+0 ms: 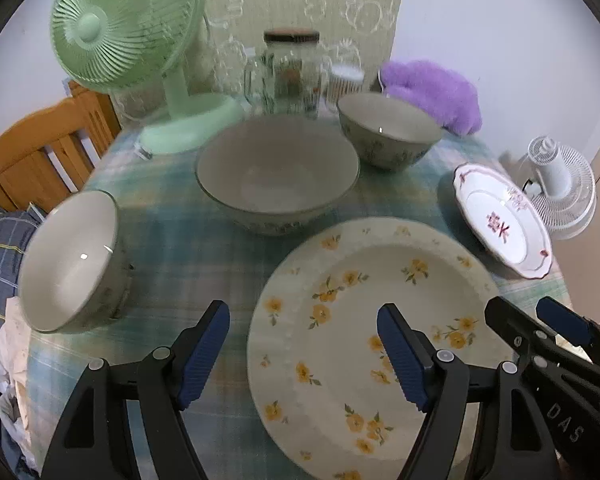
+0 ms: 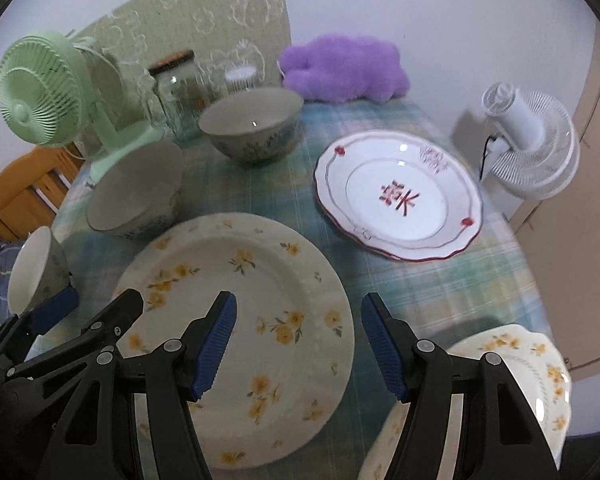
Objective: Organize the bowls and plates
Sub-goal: 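Close both grippers on the beaded-rim plate's rim, then carry the beaded-rim plate with both grippers onto the scalloped plate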
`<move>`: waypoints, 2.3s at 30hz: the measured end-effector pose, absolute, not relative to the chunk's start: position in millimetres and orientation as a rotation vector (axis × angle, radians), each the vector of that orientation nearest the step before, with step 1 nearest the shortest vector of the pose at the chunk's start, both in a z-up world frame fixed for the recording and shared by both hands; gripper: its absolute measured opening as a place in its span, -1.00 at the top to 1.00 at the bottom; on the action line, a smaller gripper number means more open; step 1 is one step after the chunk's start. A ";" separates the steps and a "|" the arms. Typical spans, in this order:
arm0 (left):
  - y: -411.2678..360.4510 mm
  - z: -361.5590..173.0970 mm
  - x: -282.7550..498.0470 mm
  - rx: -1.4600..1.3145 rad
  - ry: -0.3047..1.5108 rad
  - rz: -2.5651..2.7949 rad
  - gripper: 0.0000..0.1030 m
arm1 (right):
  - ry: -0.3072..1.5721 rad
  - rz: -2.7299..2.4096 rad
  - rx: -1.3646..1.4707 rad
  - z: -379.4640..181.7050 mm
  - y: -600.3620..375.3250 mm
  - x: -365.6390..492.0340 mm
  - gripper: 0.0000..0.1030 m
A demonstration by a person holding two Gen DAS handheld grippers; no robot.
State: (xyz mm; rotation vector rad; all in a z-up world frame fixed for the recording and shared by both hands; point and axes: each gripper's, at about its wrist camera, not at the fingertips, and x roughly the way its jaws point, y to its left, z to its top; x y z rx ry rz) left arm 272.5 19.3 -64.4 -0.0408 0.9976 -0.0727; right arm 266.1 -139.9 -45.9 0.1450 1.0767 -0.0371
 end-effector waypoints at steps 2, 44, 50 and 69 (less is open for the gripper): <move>17.9 -72.9 276.4 -0.039 1.016 -0.071 -0.50 | 1.099 -0.037 0.147 -56.4 -141.5 271.8 -0.33; 43.2 -108.8 248.4 -0.027 1.150 -0.064 -0.38 | 1.292 0.051 0.132 -107.1 -106.8 260.9 -0.30; 42.8 -109.2 246.7 -0.051 1.144 -0.054 -0.36 | 1.273 0.061 0.146 -110.0 -107.4 259.3 -0.30; 65.3 -73.7 194.2 -0.075 1.168 -0.112 -0.34 | 1.330 -0.024 0.193 -73.4 -96.1 206.7 -0.30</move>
